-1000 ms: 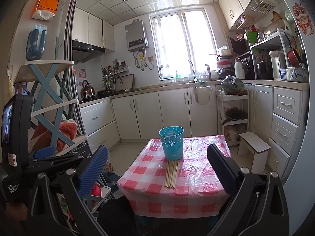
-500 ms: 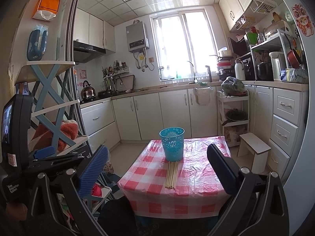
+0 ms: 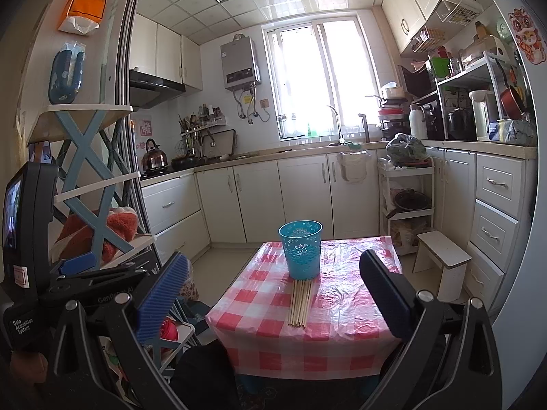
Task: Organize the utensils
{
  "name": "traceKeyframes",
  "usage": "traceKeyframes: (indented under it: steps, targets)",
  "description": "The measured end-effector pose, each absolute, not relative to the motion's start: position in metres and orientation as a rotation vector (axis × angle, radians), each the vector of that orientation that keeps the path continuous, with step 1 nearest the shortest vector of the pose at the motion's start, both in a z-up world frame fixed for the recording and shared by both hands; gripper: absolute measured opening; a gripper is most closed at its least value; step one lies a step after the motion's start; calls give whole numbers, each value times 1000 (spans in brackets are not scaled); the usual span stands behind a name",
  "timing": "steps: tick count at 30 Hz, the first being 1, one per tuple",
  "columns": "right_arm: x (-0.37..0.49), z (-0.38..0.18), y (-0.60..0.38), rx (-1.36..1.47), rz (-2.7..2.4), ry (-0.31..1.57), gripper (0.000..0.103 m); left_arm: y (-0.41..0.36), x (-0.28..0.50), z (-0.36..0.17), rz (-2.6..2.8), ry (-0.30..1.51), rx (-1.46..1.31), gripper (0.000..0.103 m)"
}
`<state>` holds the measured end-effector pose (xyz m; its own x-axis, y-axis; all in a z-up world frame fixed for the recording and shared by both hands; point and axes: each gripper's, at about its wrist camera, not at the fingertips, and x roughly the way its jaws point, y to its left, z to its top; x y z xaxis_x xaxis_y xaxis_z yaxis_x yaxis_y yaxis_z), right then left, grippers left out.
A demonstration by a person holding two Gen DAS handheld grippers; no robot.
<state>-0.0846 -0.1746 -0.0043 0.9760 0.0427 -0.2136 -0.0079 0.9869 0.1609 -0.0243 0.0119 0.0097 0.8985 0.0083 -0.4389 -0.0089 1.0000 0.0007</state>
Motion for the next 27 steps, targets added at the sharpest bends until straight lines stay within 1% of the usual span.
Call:
traceKeyframes:
  steps: [22, 27]
  targets:
    - [-84, -3, -172, 159, 30, 219, 97, 12, -27, 13, 14, 449, -11, 95]
    - [-79, -4, -171, 161, 37, 231, 97, 10, -17, 9, 17, 467, -6, 95]
